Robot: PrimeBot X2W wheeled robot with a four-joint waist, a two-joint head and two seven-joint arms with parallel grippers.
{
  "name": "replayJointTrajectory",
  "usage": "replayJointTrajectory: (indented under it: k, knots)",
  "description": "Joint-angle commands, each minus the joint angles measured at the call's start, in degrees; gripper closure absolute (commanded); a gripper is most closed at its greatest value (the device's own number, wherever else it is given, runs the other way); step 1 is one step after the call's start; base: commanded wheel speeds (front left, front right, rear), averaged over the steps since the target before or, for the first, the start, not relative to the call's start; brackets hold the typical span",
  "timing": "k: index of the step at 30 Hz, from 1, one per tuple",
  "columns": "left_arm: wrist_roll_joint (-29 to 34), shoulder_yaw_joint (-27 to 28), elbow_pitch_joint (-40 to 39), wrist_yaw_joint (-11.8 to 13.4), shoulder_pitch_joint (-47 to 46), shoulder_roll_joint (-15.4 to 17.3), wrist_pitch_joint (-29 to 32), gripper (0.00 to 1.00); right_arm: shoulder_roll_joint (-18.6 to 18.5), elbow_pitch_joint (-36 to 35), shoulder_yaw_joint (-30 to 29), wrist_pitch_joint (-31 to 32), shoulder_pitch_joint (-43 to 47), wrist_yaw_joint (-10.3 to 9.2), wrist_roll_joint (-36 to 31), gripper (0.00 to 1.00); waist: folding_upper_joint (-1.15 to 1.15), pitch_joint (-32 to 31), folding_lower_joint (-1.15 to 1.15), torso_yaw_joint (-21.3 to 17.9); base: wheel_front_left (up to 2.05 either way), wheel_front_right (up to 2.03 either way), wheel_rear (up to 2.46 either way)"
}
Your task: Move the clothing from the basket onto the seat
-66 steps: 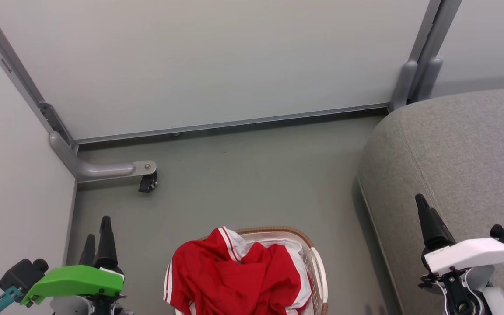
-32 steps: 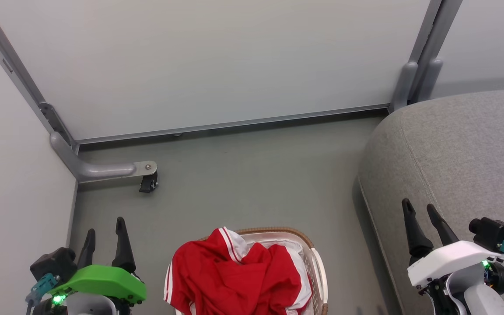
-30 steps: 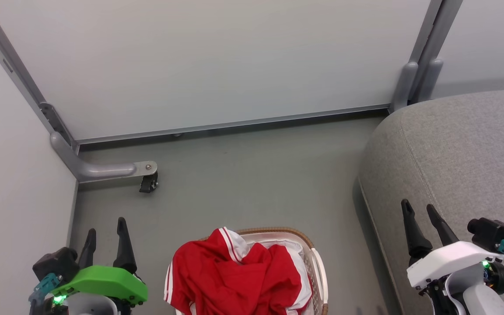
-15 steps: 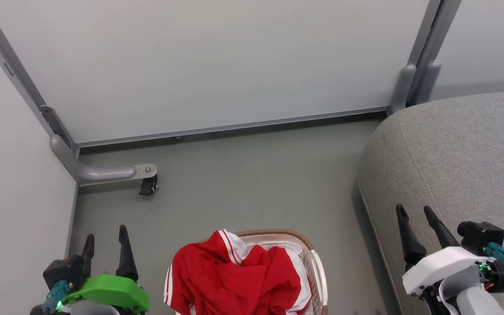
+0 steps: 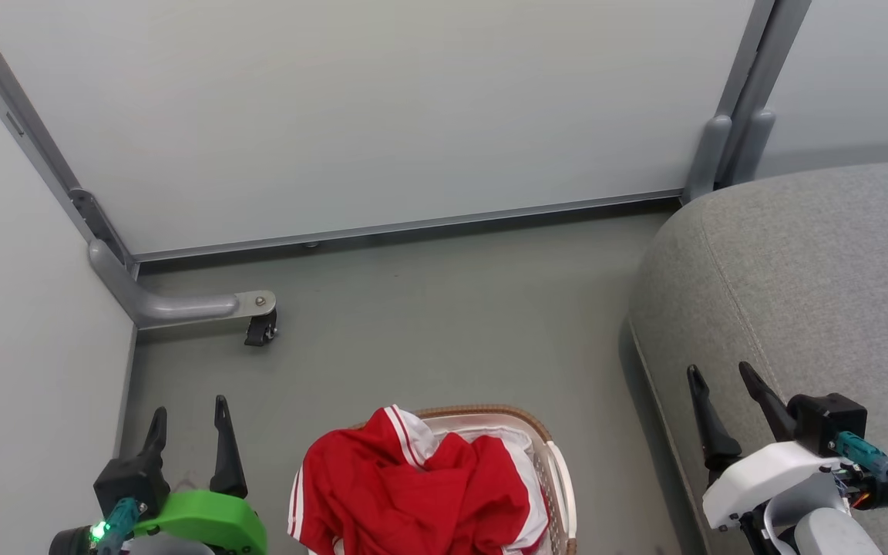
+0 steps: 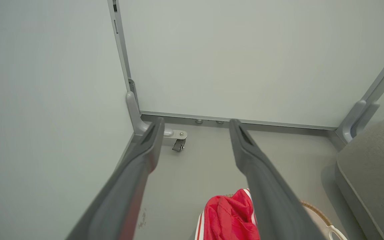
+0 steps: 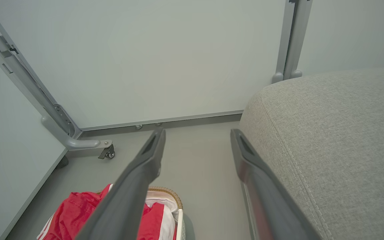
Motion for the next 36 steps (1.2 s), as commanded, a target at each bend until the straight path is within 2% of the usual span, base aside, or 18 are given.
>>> replayJointTrajectory:
  k: [1,11,23,28,36]
  knots:
    - [1.5,0.1,-0.2,-0.3,0.5,0.1,-0.6,0.0,-0.2,-0.2,0.1,-0.7,-0.5,0.02,-1.4,0.0,0.0,0.1,0.0,0.0,0.0,0.0,0.0]
    - [5.8,-1.0,1.2,-1.1,-1.8,-0.2,-1.7,0.0,-0.6,-1.6,0.7,-1.8,-2.5,0.02,-5.6,0.0,0.0,4.9,-0.01,-1.0,0.0,0.0,0.0]
    - [9.8,-5.2,4.8,-2.1,-11.0,-0.3,-2.9,0.0,-0.2,-5.7,2.8,-3.0,-11.1,0.0,-10.0,0.0,0.0,19.4,-0.01,-4.1,0.0,0.0,0.0]
    - [8.7,-5.9,9.2,-2.4,-15.8,-0.2,-2.8,0.0,0.1,-8.0,3.6,-3.0,-14.5,0.0,-10.2,0.0,0.0,25.4,-0.01,-5.4,0.0,0.0,0.0]
    - [10.1,-8.6,16.4,-4.2,-22.3,-0.2,-2.8,0.0,0.3,-10.9,5.0,-3.0,-18.2,0.0,-10.0,0.0,0.0,33.1,-0.01,-6.9,0.0,0.0,0.0]
